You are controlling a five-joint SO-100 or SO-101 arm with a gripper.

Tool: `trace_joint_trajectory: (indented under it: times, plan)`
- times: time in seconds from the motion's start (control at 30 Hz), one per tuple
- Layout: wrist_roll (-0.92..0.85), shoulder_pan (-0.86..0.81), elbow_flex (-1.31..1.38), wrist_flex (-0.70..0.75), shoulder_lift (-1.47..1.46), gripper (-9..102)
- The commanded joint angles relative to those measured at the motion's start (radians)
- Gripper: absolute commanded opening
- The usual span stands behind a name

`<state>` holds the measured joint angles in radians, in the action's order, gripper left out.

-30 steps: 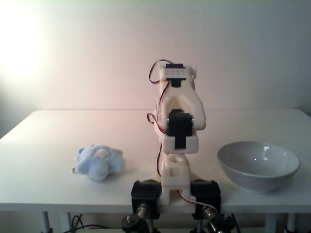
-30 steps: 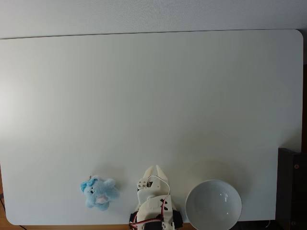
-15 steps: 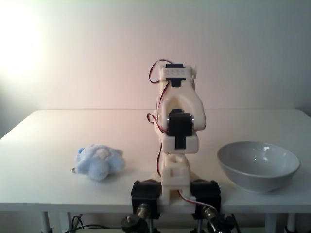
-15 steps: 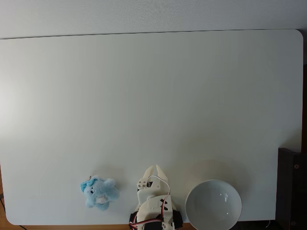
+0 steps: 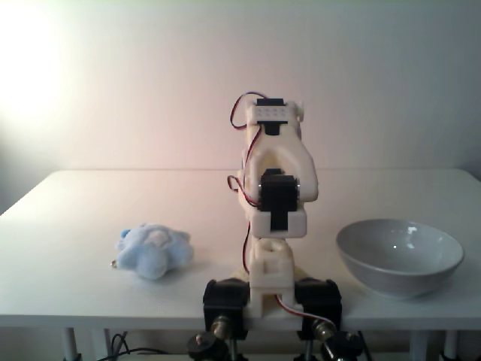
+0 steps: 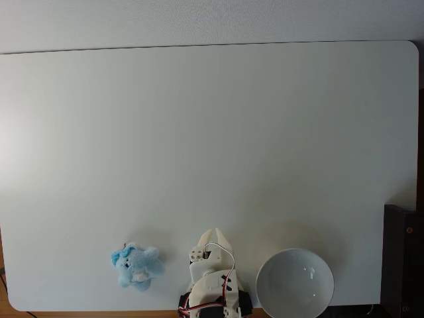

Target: Grasp a skyblue doll and put it into the bowl.

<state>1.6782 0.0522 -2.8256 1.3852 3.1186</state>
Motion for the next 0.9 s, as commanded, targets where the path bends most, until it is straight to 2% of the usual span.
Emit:
trace_joint_trajectory:
  times: [0.0,0.87]
  plan:
    - [0.005,-0.003,0.005,-0.005,0.285,0]
    - [0.006,0.006,0.021,-0.006,0.285,0]
